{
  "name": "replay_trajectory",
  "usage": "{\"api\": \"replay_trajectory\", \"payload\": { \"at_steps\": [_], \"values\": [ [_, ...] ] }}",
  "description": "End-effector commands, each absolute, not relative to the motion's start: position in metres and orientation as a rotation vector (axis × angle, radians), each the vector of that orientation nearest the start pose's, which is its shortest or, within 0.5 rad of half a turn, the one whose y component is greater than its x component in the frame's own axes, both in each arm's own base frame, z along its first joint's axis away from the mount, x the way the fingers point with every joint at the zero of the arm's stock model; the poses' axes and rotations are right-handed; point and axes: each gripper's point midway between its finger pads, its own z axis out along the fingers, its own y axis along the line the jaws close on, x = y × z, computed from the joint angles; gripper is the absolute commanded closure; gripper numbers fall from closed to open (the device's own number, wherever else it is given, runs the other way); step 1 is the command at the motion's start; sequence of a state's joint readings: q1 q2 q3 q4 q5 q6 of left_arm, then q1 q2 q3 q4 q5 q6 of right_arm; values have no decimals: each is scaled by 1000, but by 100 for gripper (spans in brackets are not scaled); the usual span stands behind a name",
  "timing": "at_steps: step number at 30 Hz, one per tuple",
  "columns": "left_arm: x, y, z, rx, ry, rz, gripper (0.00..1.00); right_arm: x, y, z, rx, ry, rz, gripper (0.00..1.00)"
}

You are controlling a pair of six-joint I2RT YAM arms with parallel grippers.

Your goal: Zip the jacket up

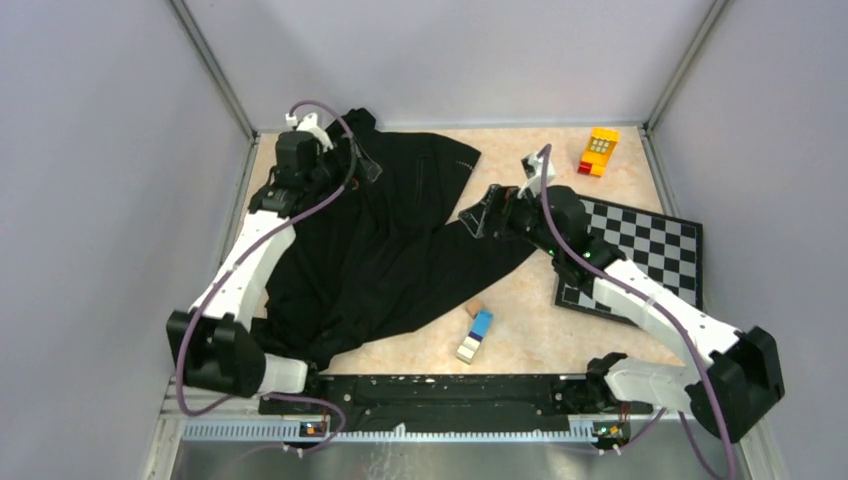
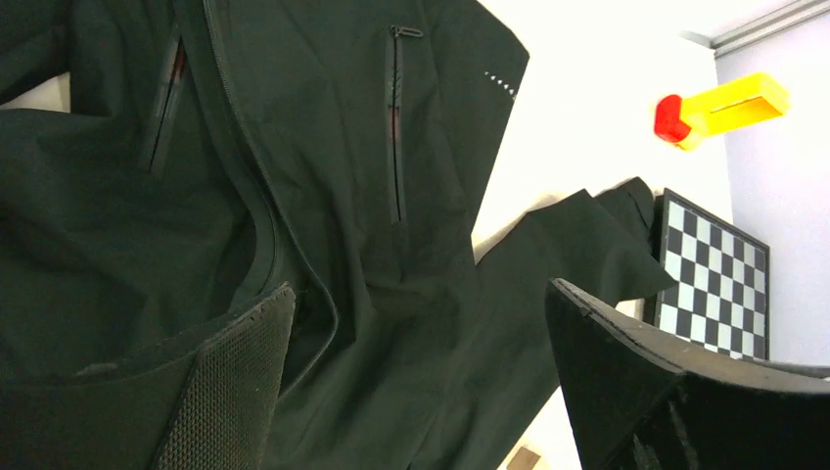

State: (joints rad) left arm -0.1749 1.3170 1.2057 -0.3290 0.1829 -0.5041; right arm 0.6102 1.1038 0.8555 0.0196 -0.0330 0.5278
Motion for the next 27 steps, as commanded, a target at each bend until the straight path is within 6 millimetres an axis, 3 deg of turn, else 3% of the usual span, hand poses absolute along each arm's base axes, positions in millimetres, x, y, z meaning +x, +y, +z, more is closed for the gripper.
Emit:
{"api": "replay_trajectory", "payload": {
  "at_steps": [1,9,14,20,25,27],
  "values": [
    [418,-125,251,-251,2117,-634,2,302,260,256,-103,1896,938,2],
    [488,-119,211,-385,2117,-828,15,303,256,246,-78,1915,917,4],
    [540,-95,177,-473,2092,-740,20,298,248,252,-66,1913,897,4],
    [583,-84,144,-489,2062,-736,19,287,233,264,-101,1915,842,4],
    [614,-95,151,-391,1997,-810,21,286,227,273,-127,1911,798,4],
    [619,-96,144,-395,2010,-817,25,289,227,274,-130,1911,787,4]
  ]
}}
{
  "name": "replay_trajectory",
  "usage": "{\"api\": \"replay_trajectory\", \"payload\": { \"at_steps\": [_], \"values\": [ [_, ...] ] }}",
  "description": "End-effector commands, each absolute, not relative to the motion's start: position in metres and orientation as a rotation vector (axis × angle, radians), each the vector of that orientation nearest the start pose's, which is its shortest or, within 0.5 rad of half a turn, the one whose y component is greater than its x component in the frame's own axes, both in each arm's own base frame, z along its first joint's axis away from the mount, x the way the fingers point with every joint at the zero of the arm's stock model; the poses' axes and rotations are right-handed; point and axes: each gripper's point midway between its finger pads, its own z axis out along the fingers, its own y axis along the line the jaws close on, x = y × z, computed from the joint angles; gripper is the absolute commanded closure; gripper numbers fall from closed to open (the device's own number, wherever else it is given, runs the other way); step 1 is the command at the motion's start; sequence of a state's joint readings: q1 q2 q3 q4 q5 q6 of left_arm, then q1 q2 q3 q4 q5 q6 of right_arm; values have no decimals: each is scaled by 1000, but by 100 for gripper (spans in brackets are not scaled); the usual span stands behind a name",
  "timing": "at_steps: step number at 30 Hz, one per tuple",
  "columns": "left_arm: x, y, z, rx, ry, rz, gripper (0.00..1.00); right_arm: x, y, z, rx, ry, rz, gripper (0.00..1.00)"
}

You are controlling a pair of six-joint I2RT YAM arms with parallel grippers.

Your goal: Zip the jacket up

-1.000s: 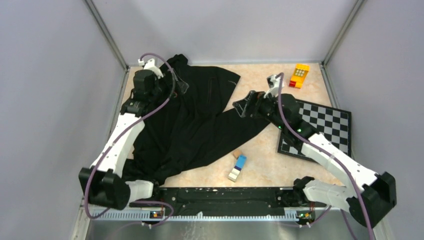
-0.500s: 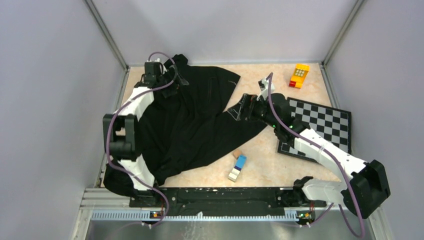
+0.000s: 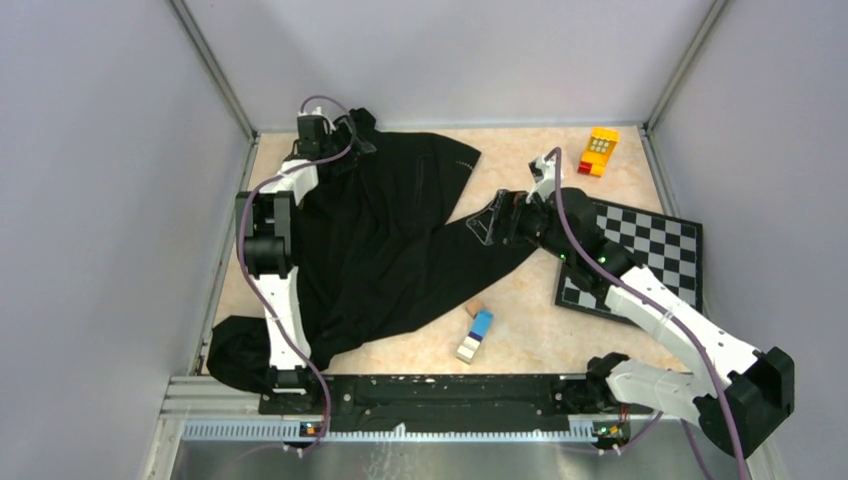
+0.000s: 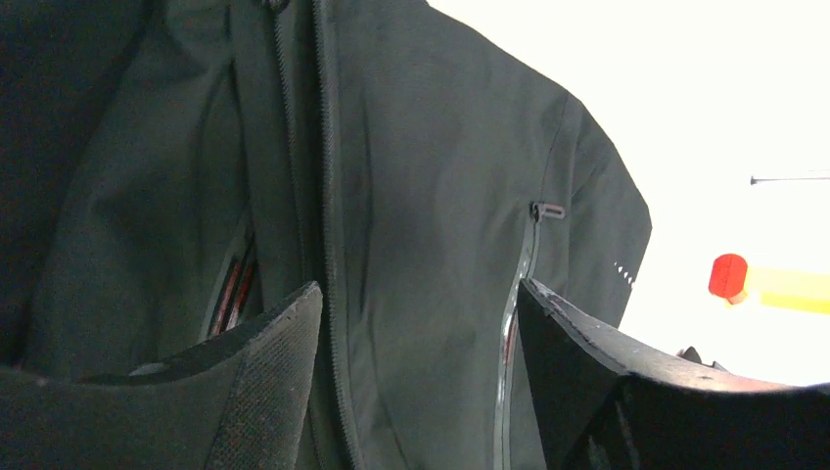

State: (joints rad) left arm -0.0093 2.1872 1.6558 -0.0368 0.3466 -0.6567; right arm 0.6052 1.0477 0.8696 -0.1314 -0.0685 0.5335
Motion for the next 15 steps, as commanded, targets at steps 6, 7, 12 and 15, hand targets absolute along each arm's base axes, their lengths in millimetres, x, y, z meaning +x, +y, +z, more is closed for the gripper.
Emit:
{"api": "replay_trajectory", "payload": {
  "at_steps": [6,7,12,15],
  "values": [
    [622,-95,131,-369,2023,-797,51,302,233,265,-135,1951,762,4],
    [622,-94,129,-374,2026,-786,52,305,236,260,-144,1976,764,4],
    [625,-93,117,-353,2031,-764,48,311,246,242,-188,2055,768,5],
    [626,-96,98,-362,2061,-784,46,318,246,231,-171,2082,762,5]
  ]
}}
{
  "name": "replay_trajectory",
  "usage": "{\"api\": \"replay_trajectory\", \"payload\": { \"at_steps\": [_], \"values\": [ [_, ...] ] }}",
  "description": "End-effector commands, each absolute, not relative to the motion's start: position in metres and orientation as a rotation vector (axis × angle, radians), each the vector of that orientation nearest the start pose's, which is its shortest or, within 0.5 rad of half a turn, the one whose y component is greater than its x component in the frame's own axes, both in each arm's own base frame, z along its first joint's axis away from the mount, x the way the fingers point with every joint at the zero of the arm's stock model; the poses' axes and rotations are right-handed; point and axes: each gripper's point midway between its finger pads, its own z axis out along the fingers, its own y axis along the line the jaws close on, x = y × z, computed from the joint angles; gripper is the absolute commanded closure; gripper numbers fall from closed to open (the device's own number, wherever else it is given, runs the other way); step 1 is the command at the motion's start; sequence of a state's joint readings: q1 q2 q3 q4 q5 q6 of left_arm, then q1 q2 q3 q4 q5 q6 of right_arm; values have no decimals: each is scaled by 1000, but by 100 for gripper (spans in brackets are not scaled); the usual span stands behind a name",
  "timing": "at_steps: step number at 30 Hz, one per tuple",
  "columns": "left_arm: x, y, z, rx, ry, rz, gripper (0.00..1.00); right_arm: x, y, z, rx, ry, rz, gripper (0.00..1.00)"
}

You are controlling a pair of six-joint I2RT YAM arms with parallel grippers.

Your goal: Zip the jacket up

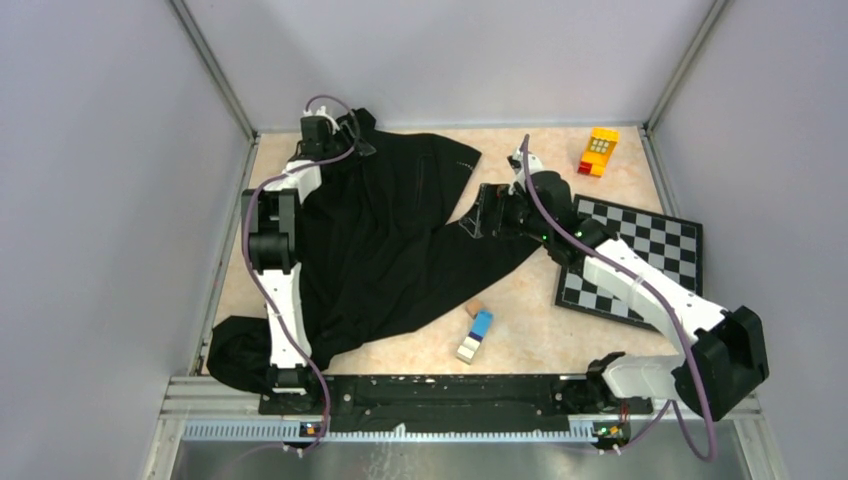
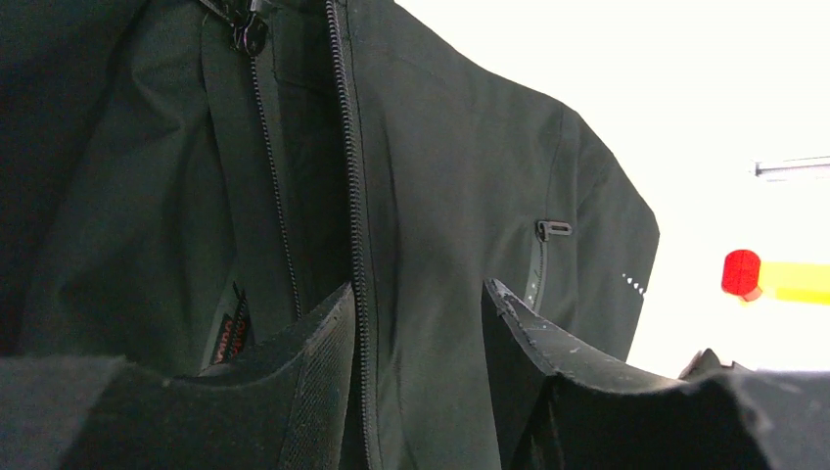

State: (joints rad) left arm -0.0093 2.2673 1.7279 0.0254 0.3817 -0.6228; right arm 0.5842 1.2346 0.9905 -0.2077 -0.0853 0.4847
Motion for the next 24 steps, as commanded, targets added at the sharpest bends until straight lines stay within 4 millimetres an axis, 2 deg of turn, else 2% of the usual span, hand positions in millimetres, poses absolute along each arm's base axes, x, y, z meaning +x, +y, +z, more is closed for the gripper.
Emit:
{"api": "replay_trajectory", "payload": {
  "at_steps": [1,4,9,12,15,17,24],
  "values": [
    [626,-98,93,-365,2071,-799,46,321,247,228,-161,2091,772,5],
    [631,-103,86,-374,2081,-841,51,328,253,230,-132,2091,847,6],
    [636,-113,106,-337,2040,-927,68,346,263,229,-84,2065,932,10],
    [630,-125,123,-321,2014,-1044,86,363,274,225,-80,2060,992,22],
    [616,-143,138,-303,1976,-1213,97,383,286,227,-57,2041,1096,32],
    [605,-154,144,-319,1975,-1314,100,399,292,229,-42,2017,1146,34],
    [571,-188,162,-249,1957,-1520,100,455,323,231,-27,1959,1297,34]
  ]
}}
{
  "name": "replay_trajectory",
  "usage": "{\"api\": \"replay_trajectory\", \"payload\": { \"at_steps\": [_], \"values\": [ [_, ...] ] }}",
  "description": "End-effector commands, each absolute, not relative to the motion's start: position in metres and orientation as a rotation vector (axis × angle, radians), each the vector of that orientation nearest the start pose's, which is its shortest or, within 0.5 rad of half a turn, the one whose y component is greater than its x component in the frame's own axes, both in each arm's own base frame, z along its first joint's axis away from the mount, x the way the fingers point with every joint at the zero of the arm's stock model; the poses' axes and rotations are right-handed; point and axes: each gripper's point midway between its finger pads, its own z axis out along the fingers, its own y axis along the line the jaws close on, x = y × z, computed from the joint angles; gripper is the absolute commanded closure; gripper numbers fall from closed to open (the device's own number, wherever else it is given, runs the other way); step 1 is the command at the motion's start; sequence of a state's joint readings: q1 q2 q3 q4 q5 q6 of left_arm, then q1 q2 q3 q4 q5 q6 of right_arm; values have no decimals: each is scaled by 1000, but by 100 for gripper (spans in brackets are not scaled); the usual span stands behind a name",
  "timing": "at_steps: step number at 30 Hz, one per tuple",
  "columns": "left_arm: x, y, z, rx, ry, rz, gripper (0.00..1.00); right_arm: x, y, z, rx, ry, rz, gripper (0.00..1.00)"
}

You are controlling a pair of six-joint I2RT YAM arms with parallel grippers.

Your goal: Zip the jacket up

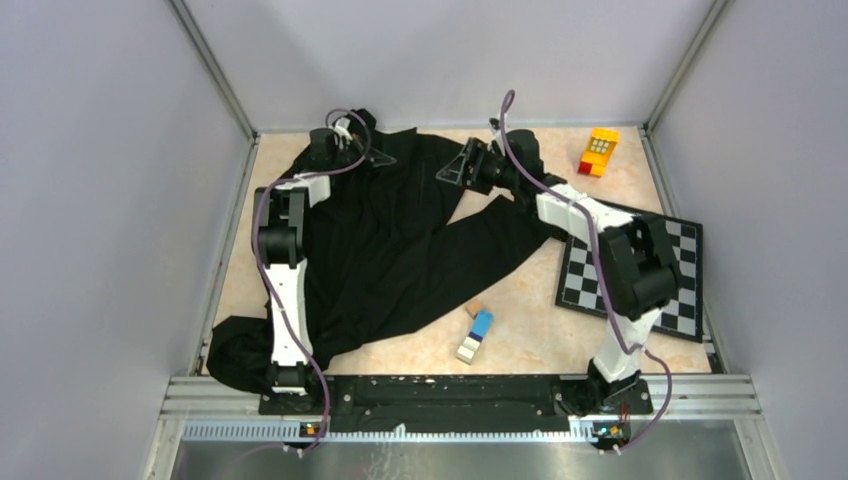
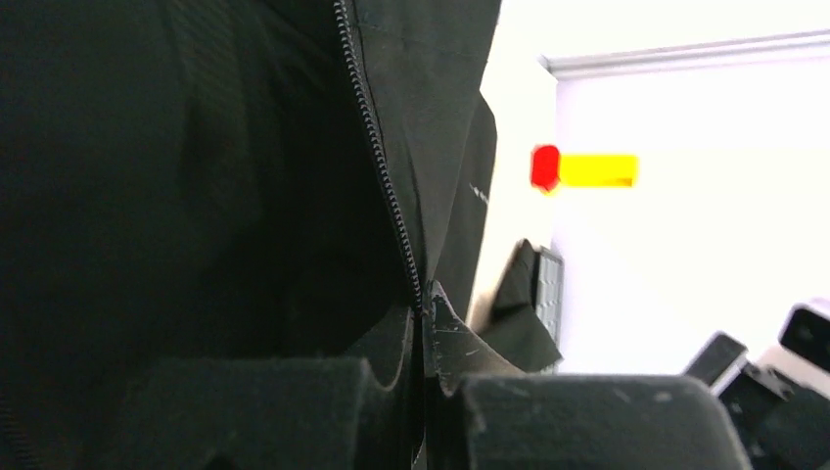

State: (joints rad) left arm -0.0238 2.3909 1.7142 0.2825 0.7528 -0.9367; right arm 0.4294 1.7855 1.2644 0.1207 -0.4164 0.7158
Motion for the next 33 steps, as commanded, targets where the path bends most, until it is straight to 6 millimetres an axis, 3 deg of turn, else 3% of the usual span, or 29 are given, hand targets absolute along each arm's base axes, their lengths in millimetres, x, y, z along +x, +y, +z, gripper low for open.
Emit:
{"api": "replay_trajectory", "payload": {
  "at_steps": [1,5,16,21,27,33],
  "values": [
    [568,-192,165,-233,1954,-1535,100,463,326,233,-22,1937,1326,34],
    [553,-202,169,-184,1943,-1582,100,486,333,235,-3,1867,1422,33],
    [517,-235,180,-32,1880,-1585,100,532,321,186,259,1853,1481,30],
    [509,-244,174,61,1915,-1378,100,540,314,172,337,1894,1408,33],
    [505,-257,187,241,1882,-971,100,532,301,163,358,1924,1306,33],
    [501,-275,185,359,1880,-826,100,520,294,176,321,1871,1312,33]
  ]
}}
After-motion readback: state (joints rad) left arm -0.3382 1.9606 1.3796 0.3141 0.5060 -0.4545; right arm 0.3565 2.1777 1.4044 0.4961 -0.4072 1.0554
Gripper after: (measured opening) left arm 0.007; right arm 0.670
